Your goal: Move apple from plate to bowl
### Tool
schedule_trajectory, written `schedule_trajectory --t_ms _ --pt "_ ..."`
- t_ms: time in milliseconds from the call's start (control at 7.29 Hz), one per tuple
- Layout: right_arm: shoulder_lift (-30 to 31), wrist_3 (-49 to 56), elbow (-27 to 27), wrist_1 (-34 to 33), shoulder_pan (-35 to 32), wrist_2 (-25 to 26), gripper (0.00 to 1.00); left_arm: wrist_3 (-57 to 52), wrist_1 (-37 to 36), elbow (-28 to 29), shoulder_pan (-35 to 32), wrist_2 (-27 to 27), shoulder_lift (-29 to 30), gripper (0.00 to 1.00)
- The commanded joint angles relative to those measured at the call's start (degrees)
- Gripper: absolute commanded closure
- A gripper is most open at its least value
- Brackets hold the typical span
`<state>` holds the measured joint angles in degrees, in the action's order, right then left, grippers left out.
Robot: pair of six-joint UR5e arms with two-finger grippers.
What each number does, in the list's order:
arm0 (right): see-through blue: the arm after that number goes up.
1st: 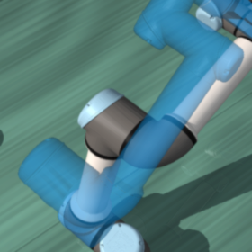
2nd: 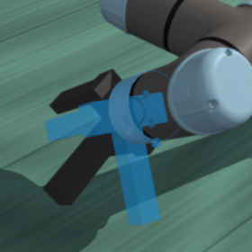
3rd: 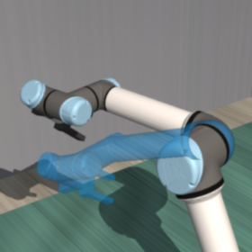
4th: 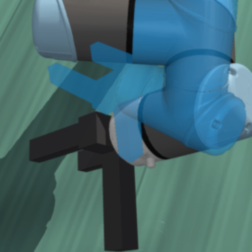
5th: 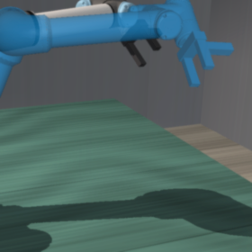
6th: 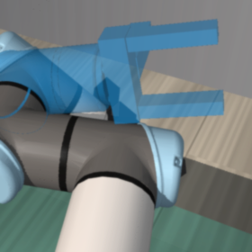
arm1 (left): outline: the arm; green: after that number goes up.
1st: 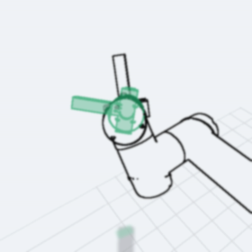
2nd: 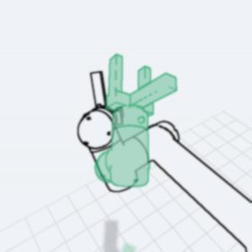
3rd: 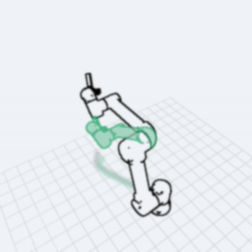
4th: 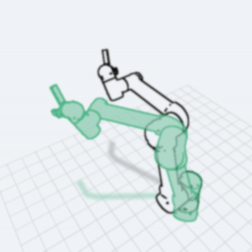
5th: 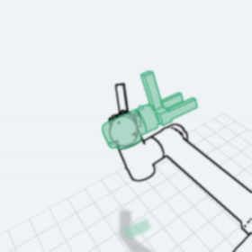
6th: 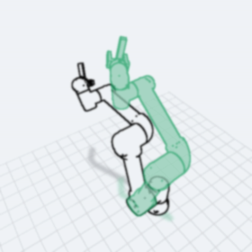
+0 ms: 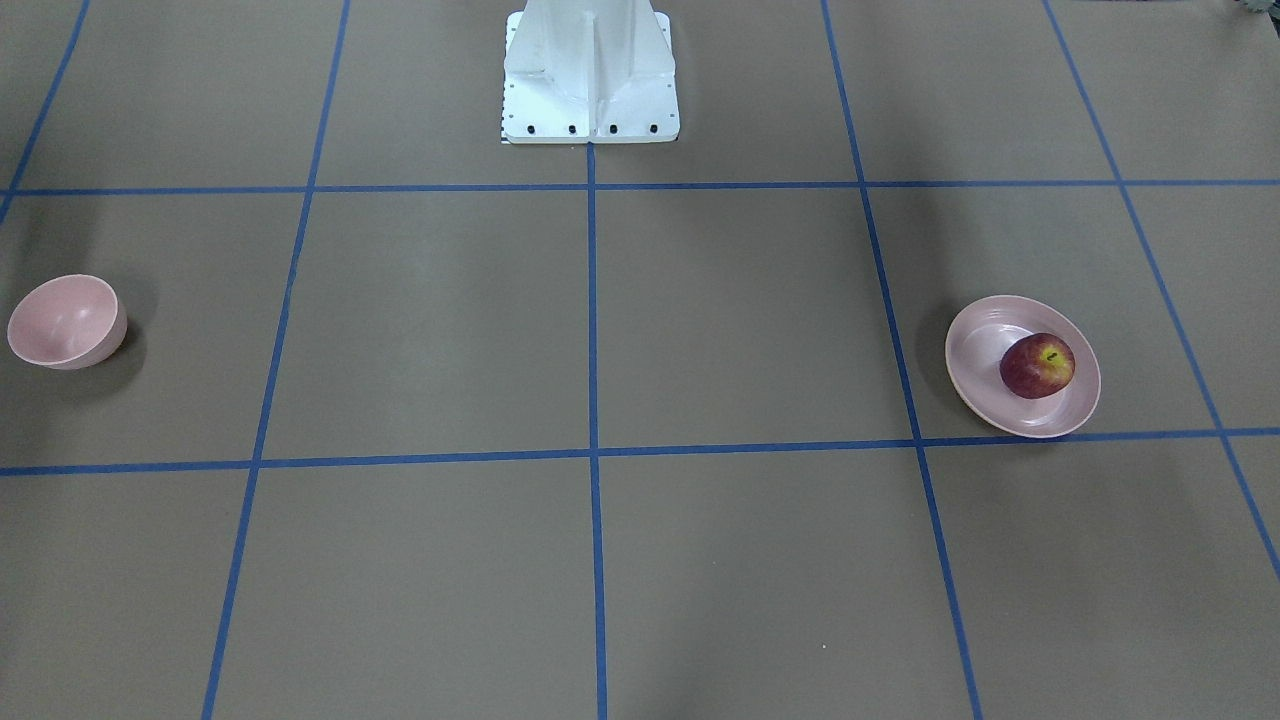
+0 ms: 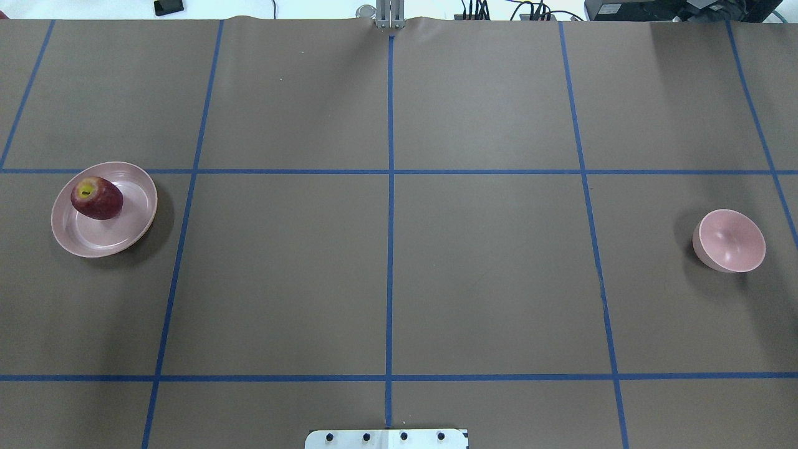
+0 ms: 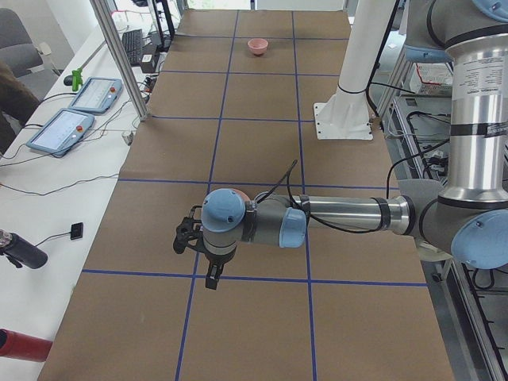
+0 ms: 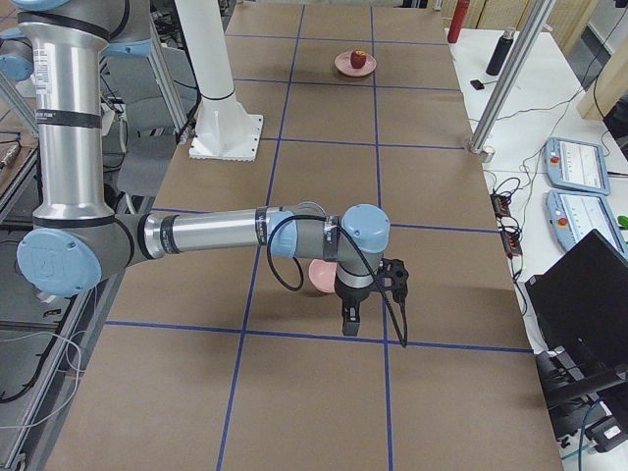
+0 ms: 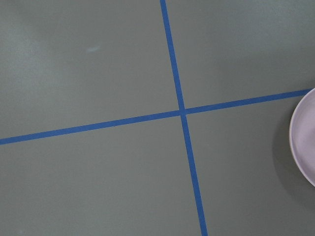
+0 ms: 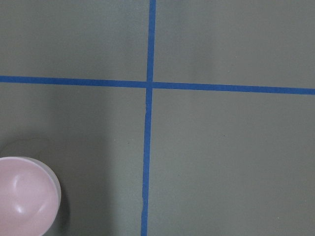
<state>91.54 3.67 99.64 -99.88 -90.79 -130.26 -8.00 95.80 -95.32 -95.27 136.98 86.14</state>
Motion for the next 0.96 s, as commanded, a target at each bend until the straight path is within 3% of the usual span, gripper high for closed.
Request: schedule_trajectory --t_ms 0,549,824 --pt "-0.4 0.0 0.3 0.3 0.3 0.0 0.0 0.5 0.0 -0.8 0.0 0.0 -0.2 0.0" --pt "-0.7 -0.3 0.5 0.5 0.4 0.4 0.0 0.5 0.3 -1.5 0.2 0.2 -0.5 0.0" --pt "-0.4 -0.6 0.4 4.0 0.4 0.2 0.0 0.5 -0.2 -1.2 0.2 0.6 -0.9 0.0"
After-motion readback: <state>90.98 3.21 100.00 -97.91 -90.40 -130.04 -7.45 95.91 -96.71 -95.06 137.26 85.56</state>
